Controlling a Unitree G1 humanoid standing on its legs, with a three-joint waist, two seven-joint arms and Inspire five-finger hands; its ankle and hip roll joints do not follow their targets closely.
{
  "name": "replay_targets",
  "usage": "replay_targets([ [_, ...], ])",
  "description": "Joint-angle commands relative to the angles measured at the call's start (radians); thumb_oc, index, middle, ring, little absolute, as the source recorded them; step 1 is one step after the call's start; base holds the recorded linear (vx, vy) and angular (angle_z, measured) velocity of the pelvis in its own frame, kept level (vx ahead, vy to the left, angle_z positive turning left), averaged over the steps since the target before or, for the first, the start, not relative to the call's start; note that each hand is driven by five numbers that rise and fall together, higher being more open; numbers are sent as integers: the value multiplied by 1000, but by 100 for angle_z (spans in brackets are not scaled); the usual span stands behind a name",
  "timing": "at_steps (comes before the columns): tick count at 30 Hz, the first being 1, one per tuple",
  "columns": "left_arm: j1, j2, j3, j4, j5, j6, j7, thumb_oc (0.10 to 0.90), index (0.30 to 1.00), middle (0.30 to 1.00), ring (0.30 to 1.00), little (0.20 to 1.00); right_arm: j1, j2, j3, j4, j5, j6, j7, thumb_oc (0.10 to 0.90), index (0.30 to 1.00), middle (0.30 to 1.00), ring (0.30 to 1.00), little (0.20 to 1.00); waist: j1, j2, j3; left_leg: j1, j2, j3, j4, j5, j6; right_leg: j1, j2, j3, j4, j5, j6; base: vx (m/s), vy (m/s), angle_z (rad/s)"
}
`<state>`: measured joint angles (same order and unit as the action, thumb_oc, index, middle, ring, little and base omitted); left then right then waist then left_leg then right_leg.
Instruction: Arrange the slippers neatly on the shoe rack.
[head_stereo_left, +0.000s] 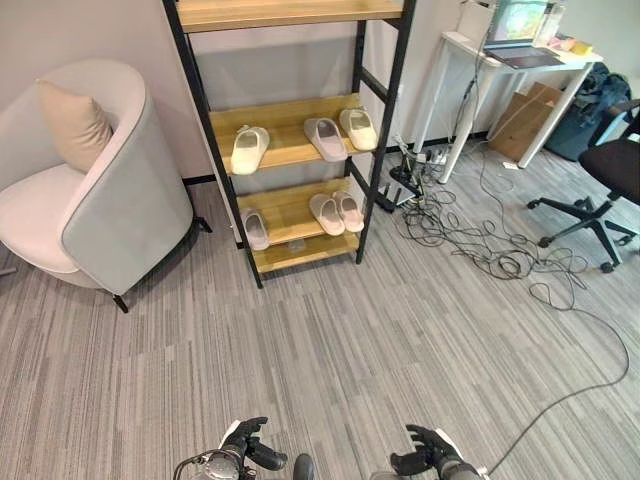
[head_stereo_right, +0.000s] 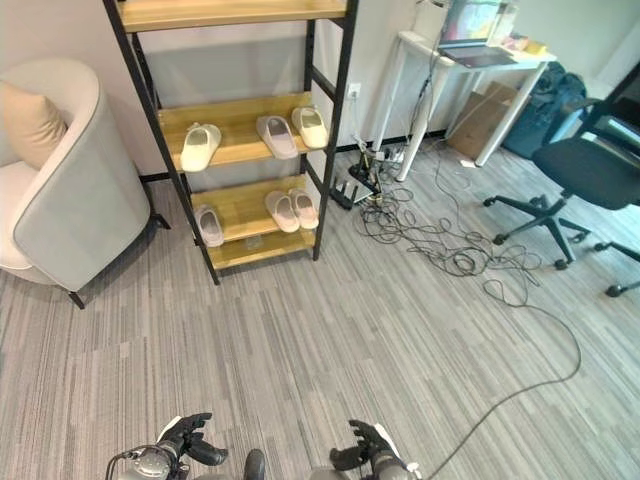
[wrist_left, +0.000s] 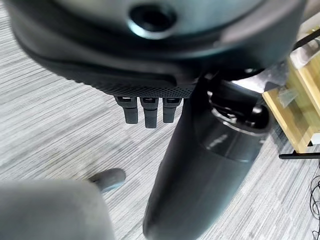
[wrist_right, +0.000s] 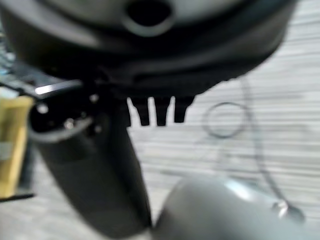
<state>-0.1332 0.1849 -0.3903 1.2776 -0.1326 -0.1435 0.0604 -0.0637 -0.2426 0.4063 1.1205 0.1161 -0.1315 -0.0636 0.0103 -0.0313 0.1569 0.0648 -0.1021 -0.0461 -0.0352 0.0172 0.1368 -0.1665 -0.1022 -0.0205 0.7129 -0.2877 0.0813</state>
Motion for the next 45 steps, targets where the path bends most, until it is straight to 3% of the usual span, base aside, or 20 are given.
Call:
replay_targets([
  [1,9,-13,4,-21,36,-26,5,800,900,900,900,900,-9,-31,11,1,-5,-25,6,800,900,900,900,900,-27,7,-1,31,10,-79,37,-166,-15,-18,77,-4,-310,235,-19,293,-73,17],
  [2,9,-13,5,-21,36,-26,5,800,900,900,900,900,-10,-31,11,1,-5,-25,6,800,900,900,900,900,-27,8,0,32,10,-80,37,-166,-15,-16,77,-4,-310,234,-19,282,-88,22],
  [5,-9,-17,-6,-8,50,-36,9,800,900,900,900,900,-29,-34,11,20,8,-19,7,800,900,900,900,900,-75,-8,4,127,-2,-148,5,-221,-35,-100,89,64,-648,354,8,548,-209,18],
  [9,7,-26,-9,9,63,-33,0,800,900,900,900,900,-3,-39,8,36,7,-18,17,800,900,900,900,900,-80,0,-34,161,35,-160,74,-238,-72,-35,96,55,-679,380,-30,386,-201,60],
  [11,15,-32,-8,9,66,-31,-4,800,900,900,900,900,7,-41,2,40,13,-21,13,800,900,900,900,900,-76,6,-39,98,59,-116,256,-154,-124,26,97,34,-703,364,-45,264,-175,52],
  [12,15,-33,-8,9,66,-31,-4,800,900,900,900,900,7,-42,2,40,13,-21,13,800,900,900,900,900,-77,8,-39,95,60,-117,263,-158,-124,26,98,33,-704,365,-46,214,-243,49],
  [13,11,-32,-15,-8,62,-24,-7,800,900,900,900,900,15,-47,-4,33,40,-23,4,800,900,900,900,900,-71,-20,-9,-50,92,-42,561,-45,-144,97,92,46,-712,336,-89,180,-247,35],
  [16,-2,-25,-31,-20,71,-19,-1,800,900,900,900,900,12,-53,-7,35,64,-20,-2,800,900,900,900,900,-52,-46,23,-201,109,7,774,-47,-124,172,94,56,-716,294,-126,250,-232,3],
  [18,-5,-28,-37,-22,74,-18,-1,800,900,900,900,900,14,-54,-8,37,69,-18,-3,800,900,900,900,900,-47,-49,26,-235,113,27,759,-60,-121,192,91,55,-716,283,-130,247,-65,-11],
  [21,-1,-37,-49,-27,73,-23,-5,800,900,900,900,900,21,-54,-14,38,76,-26,-2,800,900,900,900,900,-20,-42,20,-288,66,76,433,-115,-105,254,101,50,-726,227,-115,358,11,2],
  [24,2,-34,-49,-31,74,-26,-6,800,900,900,900,900,22,-55,-16,41,75,-31,-4,800,900,900,900,900,-8,-28,21,-295,65,104,253,-53,-113,297,118,51,-732,197,-109,246,32,17],
  [25,0,-34,-49,-35,79,-26,-3,800,900,900,900,900,21,-50,-20,38,76,-31,-8,800,900,900,900,900,-7,-17,20,-315,90,185,177,0,-121,328,132,45,-731,177,-109,397,52,13],
  [29,3,-32,-41,-33,80,-24,-2,800,900,900,900,900,18,-46,-22,37,73,-27,-9,800,900,900,900,900,7,-8,12,-307,94,208,142,13,-114,353,141,57,-718,156,-109,256,61,15],
  [30,15,-32,-31,-19,78,-22,-5,800,900,900,900,900,20,-36,-17,44,60,-28,-4,800,900,900,900,900,22,-7,-14,-267,58,148,122,5,-95,366,135,68,-668,130,-94,475,130,-31],
  [32,28,-30,-22,-5,81,-19,-17,800,900,900,900,900,34,-23,-21,60,43,-26,12,800,900,900,900,900,27,-18,-42,-205,37,145,106,-24,-61,352,99,58,-530,138,-51,477,168,-38],
  [36,15,-16,-18,-11,77,-16,-21,800,900,900,900,900,14,-8,-14,64,31,-25,22,800,900,900,900,900,14,-14,-20,-111,26,112,80,-63,-17,212,53,25,-223,295,20,162,107,-23],
  [38,11,-9,-14,-13,72,-15,-22,800,900,900,900,900,12,-4,-17,63,32,-27,21,800,900,900,900,900,5,3,-15,-66,39,80,49,-76,-14,145,49,17,-163,290,20,114,25,31],
  [40,10,-7,-12,-14,69,-14,-22,800,900,900,900,900,12,-3,-18,62,34,-27,20,800,900,900,900,900,-5,5,-13,-45,37,58,35,-78,-17,126,45,15,-180,264,10,141,-23,59],
  [42,6,-6,-12,-6,69,-17,-24,800,900,900,900,900,6,-7,-21,61,36,-29,21,800,900,900,900,900,-19,9,-14,-11,40,29,-3,-85,-30,91,53,22,-337,213,-13,203,-93,74],
  [45,-1,-5,-22,9,85,-16,-30,800,900,900,900,900,1,-13,-18,65,39,-24,23,800,900,900,900,900,-29,-10,-14,3,18,-10,-5,-101,-38,102,47,64,-581,241,-20,123,-89,49],
])
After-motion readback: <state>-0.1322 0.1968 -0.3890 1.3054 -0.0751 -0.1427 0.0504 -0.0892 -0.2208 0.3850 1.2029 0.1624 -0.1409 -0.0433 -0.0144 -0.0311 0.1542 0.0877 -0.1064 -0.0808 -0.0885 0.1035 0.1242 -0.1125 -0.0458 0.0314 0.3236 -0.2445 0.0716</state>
